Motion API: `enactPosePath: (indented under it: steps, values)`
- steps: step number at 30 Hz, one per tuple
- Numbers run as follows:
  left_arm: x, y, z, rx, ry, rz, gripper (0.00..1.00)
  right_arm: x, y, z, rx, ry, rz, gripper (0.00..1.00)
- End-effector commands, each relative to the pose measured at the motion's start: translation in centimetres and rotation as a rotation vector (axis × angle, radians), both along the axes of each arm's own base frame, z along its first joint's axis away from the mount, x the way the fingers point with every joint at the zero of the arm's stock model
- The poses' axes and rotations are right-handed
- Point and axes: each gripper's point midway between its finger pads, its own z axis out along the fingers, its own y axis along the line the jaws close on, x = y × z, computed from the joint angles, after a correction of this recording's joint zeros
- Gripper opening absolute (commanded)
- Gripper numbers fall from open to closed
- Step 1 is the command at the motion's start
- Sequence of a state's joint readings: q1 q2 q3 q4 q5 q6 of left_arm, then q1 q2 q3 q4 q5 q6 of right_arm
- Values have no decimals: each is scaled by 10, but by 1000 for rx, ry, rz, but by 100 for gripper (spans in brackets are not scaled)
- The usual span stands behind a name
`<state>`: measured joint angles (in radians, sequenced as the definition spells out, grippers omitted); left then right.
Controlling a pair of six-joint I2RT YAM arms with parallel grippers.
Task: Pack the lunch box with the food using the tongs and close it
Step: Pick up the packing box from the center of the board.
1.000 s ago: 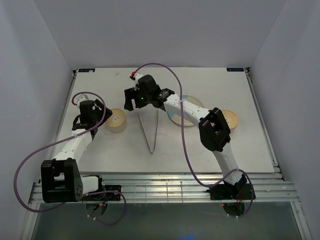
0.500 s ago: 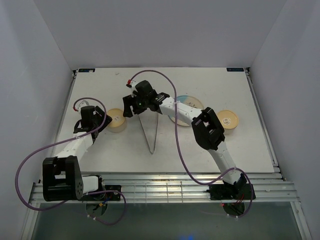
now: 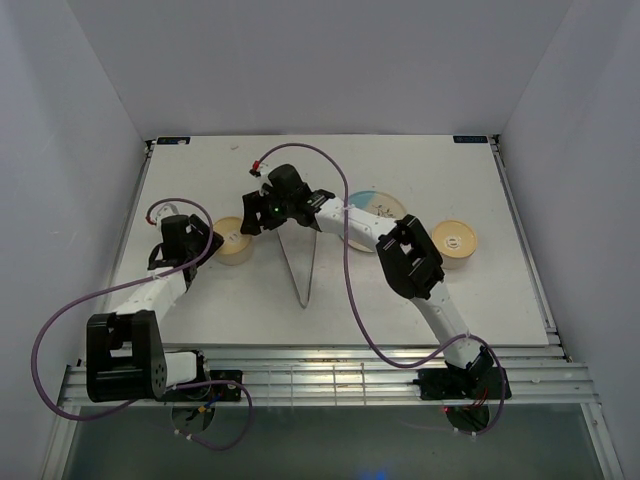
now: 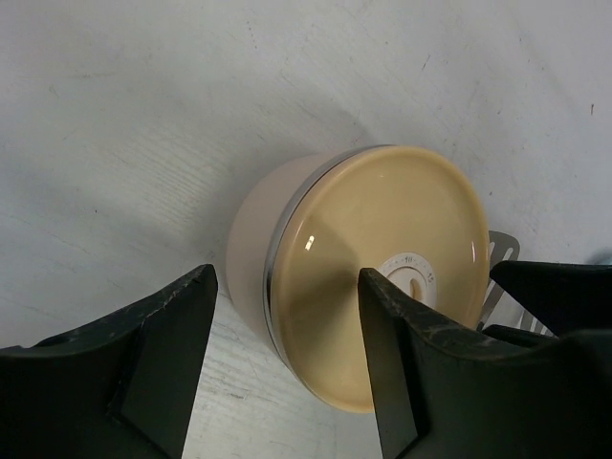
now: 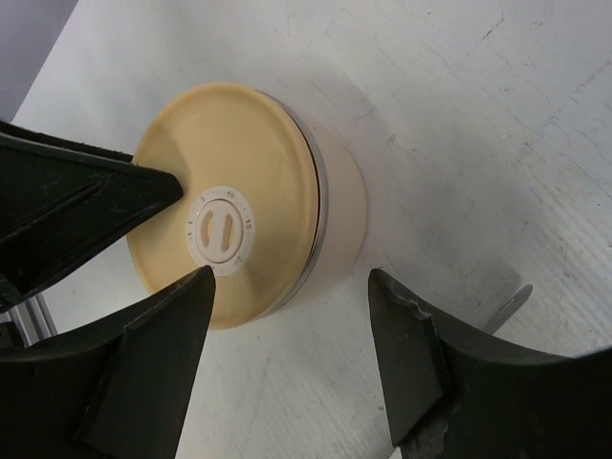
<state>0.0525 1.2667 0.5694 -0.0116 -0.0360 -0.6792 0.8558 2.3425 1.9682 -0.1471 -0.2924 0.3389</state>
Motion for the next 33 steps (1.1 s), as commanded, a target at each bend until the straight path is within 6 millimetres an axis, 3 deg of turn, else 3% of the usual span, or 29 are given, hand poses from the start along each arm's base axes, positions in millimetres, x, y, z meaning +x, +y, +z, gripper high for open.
enactPosePath:
  steps: [1,9,15,19,20,21,23,28,33]
  values:
    - [10,2,14,-1,-63,-15,71,11,17,5,58,-25,-48,71]
    - [13,-6,8,-18,-66,-63,69,5,21,-14,77,40,-55,70]
    - [11,-16,8,-43,-90,-118,57,-2,24,-14,107,37,-36,67]
    - [7,-21,10,-57,-105,-141,48,-11,27,-14,108,58,-15,56]
    - [7,-22,10,-61,-107,-147,46,-15,27,-5,118,49,-10,54]
    - [7,-24,11,-69,-109,-153,42,-19,23,-12,112,53,-11,51]
    - [6,-30,14,-90,-117,-177,35,-23,19,3,133,35,-10,39]
    - [6,-39,28,-119,-155,-221,11,-33,9,12,139,36,-7,20]
    - [0,-48,36,-156,-172,-251,3,-39,4,35,164,18,11,9]
